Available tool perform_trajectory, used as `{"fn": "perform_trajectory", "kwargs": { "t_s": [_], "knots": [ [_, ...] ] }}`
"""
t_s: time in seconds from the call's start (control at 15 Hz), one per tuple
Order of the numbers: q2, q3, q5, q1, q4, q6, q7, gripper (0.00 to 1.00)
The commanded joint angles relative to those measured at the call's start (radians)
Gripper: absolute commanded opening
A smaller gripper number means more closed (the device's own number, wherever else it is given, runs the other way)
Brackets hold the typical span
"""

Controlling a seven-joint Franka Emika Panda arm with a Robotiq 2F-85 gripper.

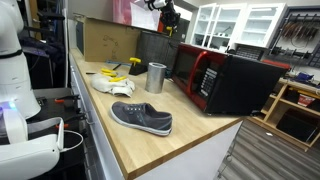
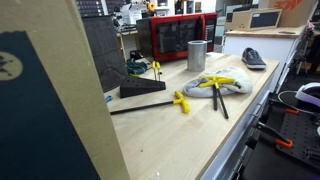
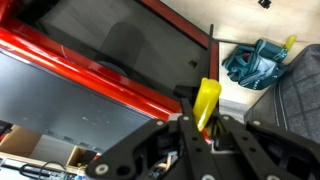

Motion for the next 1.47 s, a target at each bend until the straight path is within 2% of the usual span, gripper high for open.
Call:
{"fn": "perform_trajectory", "kwargs": {
  "t_s": [0.0,0.2,0.67,1.13,1.2,1.27,1.33,1.4],
  "knots": [
    [-0.108,0.025,-0.181,0.014,-0.144,0.041,0.275,0.04],
    [-0.132,0.073,-0.256,0.027,-0.163,-0.017,0.44,0.04],
    [-0.107,0.178,-0.281,0.072,-0.099,-0.141,0.672,0.04],
    [-0.046,0.249,-0.35,0.115,0.045,-0.428,0.952,0.04],
    [-0.041,0.251,-0.346,0.125,0.064,-0.448,0.972,0.04],
    [-0.072,0.228,-0.328,0.127,-0.004,-0.384,0.918,0.04],
    [-0.068,0.229,-0.328,0.134,0.006,-0.392,0.926,0.17],
    [-0.068,0.228,-0.328,0.137,0.004,-0.392,0.926,0.17]
  ]
}}
